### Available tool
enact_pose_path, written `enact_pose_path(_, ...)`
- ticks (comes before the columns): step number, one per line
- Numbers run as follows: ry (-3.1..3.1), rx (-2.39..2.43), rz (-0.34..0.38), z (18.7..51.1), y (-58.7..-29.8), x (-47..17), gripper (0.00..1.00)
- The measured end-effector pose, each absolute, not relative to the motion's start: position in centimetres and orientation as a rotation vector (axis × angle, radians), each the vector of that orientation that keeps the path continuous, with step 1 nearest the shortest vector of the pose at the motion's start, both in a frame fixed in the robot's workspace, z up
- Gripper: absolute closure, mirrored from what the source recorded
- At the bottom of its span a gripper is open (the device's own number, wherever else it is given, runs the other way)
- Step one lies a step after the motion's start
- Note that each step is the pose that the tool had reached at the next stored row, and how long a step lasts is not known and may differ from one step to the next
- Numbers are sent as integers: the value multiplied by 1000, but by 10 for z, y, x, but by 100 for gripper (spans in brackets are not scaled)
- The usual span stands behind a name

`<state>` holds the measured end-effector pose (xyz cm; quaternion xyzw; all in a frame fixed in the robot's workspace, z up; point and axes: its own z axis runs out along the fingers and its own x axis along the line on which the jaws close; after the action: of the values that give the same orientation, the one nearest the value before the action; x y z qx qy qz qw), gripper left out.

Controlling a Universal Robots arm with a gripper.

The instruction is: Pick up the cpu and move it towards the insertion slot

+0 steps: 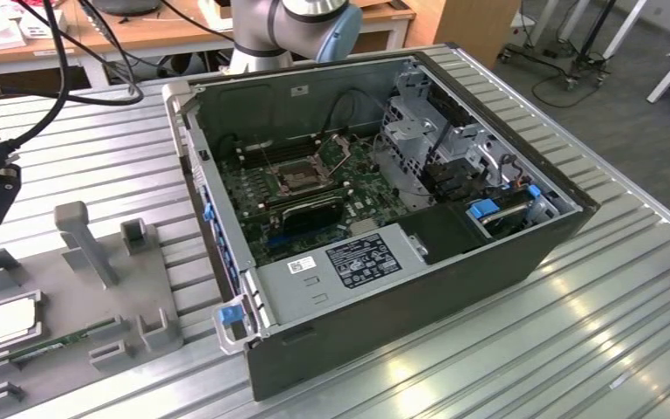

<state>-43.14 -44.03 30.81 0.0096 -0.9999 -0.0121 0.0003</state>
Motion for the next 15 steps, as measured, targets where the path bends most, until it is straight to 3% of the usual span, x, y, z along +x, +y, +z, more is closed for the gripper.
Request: enact_pose_path(15,-3141,30,-38,300,-440,-431,89)
